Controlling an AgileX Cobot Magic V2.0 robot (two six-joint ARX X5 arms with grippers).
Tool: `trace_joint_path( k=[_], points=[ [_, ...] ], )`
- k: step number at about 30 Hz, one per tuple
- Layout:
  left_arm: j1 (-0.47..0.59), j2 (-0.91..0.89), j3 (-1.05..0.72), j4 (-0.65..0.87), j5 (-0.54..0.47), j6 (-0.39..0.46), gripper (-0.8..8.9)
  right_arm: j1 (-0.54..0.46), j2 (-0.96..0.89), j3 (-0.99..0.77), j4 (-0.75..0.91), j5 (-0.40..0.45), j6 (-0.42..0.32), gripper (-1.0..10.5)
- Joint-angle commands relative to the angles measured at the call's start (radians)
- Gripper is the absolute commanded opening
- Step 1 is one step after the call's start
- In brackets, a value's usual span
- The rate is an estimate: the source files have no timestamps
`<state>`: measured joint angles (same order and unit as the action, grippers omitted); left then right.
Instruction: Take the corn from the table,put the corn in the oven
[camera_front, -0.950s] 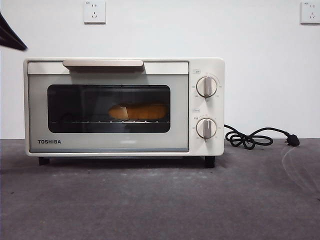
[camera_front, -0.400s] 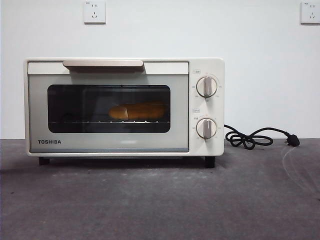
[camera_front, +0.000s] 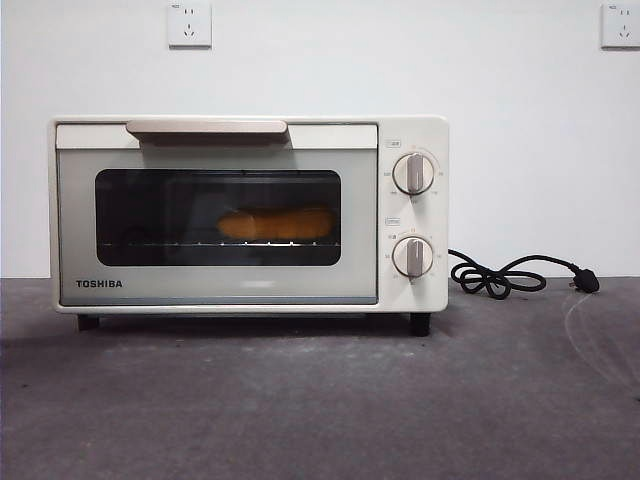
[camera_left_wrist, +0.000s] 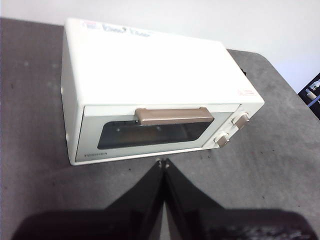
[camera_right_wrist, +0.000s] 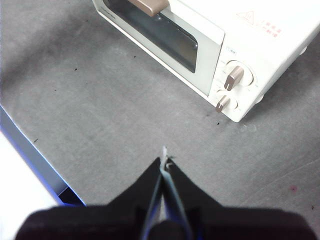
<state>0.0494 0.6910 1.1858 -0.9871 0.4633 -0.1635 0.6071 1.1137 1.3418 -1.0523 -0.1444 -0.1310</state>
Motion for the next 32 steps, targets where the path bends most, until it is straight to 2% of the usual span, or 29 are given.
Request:
trace_joint_path(
  k=[1, 13, 15, 17, 23, 27, 32],
  points=[
    [-0.003, 0.007, -0.003, -0.031, 0.008, -0.052, -0.03, 0.000, 0.002, 0.002, 0.006, 0.004, -0.001, 0.0],
    [-0.008, 0.163, -0.003, -0.010, 0.006, -0.049, -0.03, 0.000, 0.002, 0.002, 0.006, 0.004, 0.000, 0.0],
    [-0.008, 0.160, -0.003, 0.000, -0.023, -0.047, -0.03, 0.000, 0.002, 0.002, 0.005, 0.005, -0.001, 0.0],
    [-0.018, 0.140, -0.003, 0.024, -0.064, -0.009, -0.03, 0.000, 0.002, 0.002, 0.006, 0.005, 0.000, 0.0],
    [-0.070, 0.064, -0.025, 0.283, -0.231, -0.008, -0.03, 0.000, 0.002, 0.002, 0.006, 0.007, 0.000, 0.0],
    [-0.082, -0.019, -0.116, 0.468, -0.228, -0.008, -0.03, 0.000, 0.002, 0.002, 0.006, 0.007, 0.000, 0.0],
    [-0.081, -0.105, -0.275, 0.571, -0.229, -0.003, -0.03, 0.000, 0.002, 0.002, 0.006, 0.007, -0.001, 0.0]
  ],
)
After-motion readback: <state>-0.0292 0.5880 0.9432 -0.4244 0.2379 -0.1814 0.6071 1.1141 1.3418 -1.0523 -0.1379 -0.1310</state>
